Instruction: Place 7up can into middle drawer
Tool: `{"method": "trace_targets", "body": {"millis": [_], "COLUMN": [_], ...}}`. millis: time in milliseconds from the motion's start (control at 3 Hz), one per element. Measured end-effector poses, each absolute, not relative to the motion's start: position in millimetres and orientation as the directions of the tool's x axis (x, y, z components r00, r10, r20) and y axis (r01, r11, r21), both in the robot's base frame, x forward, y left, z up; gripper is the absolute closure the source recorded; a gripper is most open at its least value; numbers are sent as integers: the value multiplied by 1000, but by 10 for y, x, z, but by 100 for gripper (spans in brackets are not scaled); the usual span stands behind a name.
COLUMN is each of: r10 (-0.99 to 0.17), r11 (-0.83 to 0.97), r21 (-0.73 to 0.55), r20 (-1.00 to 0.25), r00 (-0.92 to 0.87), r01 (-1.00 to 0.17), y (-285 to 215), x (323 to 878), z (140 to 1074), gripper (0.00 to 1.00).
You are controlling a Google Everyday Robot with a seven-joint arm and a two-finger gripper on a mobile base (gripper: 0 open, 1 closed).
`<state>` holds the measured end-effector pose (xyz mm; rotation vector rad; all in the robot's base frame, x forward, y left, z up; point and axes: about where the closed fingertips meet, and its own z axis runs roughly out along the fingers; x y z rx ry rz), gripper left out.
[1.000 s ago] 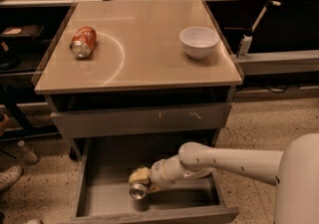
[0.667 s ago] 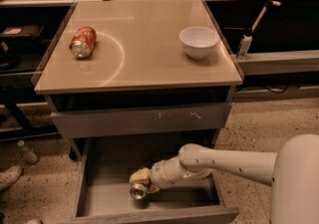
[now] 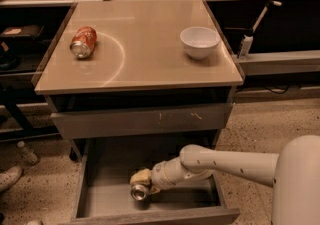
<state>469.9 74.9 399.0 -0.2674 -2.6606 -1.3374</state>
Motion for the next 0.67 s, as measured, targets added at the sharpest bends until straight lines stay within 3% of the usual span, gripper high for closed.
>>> {"method": "trace_targets", "body": {"millis": [667], "r10": [91], "r11": [586], "r21": [778], "r20": [214], "r00": [-973], "r01": [226], "y": [750], "x": [4698], "z": [3989], "gripper": [12]}}
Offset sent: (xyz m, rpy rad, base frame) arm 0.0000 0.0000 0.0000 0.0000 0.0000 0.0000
